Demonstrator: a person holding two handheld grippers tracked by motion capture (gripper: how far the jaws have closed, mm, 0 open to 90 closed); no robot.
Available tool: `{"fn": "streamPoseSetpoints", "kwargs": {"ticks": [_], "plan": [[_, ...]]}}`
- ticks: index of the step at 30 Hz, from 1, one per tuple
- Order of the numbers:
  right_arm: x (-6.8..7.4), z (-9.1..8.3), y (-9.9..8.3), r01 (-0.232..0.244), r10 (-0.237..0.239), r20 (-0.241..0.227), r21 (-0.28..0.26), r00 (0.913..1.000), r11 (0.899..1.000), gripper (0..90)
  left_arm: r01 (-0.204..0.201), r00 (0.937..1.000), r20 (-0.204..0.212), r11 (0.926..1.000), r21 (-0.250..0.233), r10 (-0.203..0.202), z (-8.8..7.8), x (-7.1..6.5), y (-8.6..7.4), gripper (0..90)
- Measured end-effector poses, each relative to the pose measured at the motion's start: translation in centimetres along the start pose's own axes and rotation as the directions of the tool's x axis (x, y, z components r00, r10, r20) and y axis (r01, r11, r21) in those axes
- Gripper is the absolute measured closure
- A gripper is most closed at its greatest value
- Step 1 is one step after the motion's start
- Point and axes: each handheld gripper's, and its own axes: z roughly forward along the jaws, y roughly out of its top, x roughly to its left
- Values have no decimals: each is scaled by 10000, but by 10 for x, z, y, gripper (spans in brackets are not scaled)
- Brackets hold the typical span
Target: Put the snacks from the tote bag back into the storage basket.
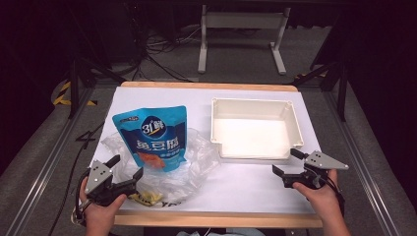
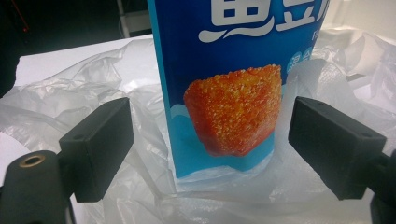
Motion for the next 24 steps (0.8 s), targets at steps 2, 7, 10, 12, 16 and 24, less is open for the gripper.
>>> {"fn": "streamPoseSetpoints", "kwargs": {"ticks": [2, 7, 10, 12, 16, 24], "plan": [[1, -1, 1, 64, -64, -34, 53, 10000, 10000, 115, 12, 10000, 8, 10000, 6, -12, 0, 0, 0, 149], [2, -3, 4, -25, 24, -276, -41, 9996, 10000, 169, -40, 10000, -9, 10000, 10, 40, 0, -1, 0, 148], [2, -3, 9, -73, 63, -516, -200, 9986, 9998, 168, 3, 10000, -12, 10000, -24, -3, 0, -1, 0, 148], [3, -4, 14, -128, 109, -534, -341, 9985, 9993, 173, -61, 10000, -1, 10000, 9, 61, 1, -1, 0, 148], [5, -5, 23, -157, 128, -598, -488, 9981, 9987, 172, -62, 10000, 1, 10000, -26, 62, 1, -2, 1, 148], [12, 0, 50, 103, -154, -1043, -494, 9944, 9987, 172, -128, 9999, 96, 9999, 32, 127, 3, -2, 1, 151]]}}
